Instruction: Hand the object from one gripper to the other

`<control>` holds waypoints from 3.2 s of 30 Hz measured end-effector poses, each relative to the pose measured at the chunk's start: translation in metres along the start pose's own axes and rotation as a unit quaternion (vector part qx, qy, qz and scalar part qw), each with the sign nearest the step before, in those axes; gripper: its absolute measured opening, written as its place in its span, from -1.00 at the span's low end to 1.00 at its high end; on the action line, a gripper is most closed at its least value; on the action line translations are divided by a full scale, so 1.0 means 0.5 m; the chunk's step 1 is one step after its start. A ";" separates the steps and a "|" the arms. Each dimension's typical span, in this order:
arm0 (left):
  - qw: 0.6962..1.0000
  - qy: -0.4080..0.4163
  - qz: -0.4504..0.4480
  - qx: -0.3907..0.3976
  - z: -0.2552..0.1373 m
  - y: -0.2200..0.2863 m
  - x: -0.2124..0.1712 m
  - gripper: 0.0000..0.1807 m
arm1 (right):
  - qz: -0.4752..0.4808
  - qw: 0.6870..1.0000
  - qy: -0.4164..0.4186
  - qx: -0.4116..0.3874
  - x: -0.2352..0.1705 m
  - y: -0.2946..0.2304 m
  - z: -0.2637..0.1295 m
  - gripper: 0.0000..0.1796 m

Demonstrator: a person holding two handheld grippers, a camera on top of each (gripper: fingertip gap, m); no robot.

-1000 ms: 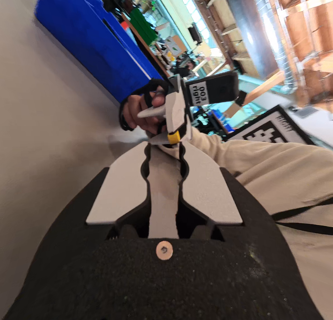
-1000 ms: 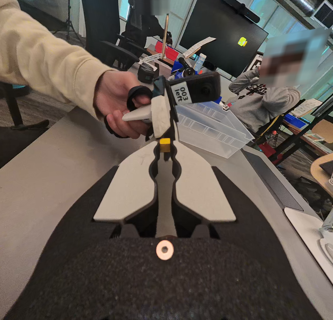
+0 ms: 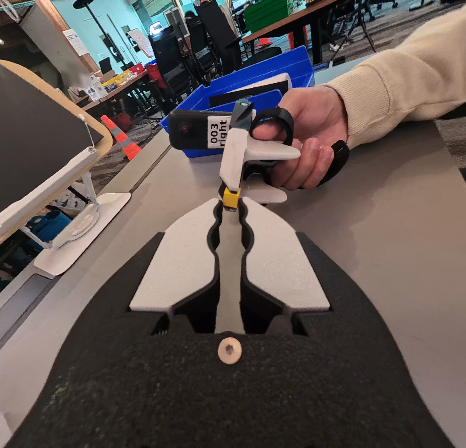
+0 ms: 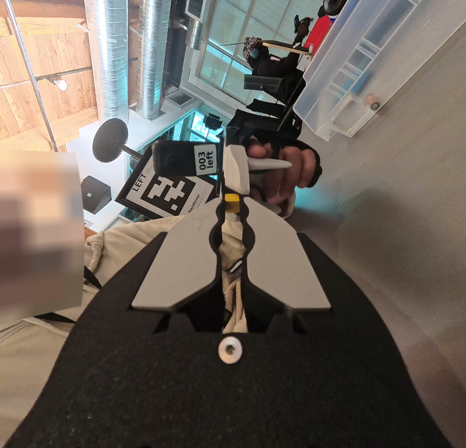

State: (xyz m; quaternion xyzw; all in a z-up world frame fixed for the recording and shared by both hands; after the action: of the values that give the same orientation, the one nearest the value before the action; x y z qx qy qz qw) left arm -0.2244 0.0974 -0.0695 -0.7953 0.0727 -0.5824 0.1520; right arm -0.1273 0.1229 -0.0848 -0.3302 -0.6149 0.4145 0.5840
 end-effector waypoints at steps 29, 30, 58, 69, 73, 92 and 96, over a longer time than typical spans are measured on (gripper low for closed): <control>0.961 -0.214 0.087 0.154 0.002 -0.030 -0.030 -0.89 | -0.248 0.892 0.079 -0.370 0.032 -0.010 0.001 -0.69; 0.960 -0.215 0.092 0.154 0.005 -0.027 -0.029 -0.89 | -0.250 0.890 0.076 -0.372 0.031 -0.010 0.002 -0.70; 0.947 -0.045 -0.278 0.154 -0.075 0.048 -0.033 -0.40 | -0.303 0.856 0.080 -0.410 0.053 -0.034 -0.068 -0.88; 0.885 0.014 -0.461 0.062 -0.092 0.082 -0.065 -0.34 | -0.172 0.692 -0.061 -0.699 -0.005 -0.256 -0.516 -0.88; 0.874 0.017 -0.486 0.011 -0.072 0.085 -0.066 -0.33 | -0.039 0.696 -0.126 -0.706 -0.057 -0.157 -0.561 -0.88; 0.917 -0.042 -0.395 0.028 -0.063 0.104 -0.048 -0.33 | 0.085 0.627 -0.317 -0.706 -0.068 0.050 -0.579 -0.88; 0.927 -0.058 -0.369 0.034 -0.056 0.108 -0.046 -0.30 | 0.071 0.631 -0.317 -0.704 -0.069 0.047 -0.578 -0.86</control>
State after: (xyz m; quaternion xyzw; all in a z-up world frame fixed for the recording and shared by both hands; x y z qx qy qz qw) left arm -0.2548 0.0489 -0.1002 -0.7927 -0.2549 -0.5522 -0.0426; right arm 0.1608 0.1384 -0.1284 -0.5318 -0.8419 -0.0249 -0.0886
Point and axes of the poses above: each gripper's, where its closed fingertips meet, z out along the fingers, x out of its top, y = z × x across the jaws, the point moved 6 cm from there along -z, back along the fingers, and after that the axes turned 11 degrees about -x, right-handed, at the moved point
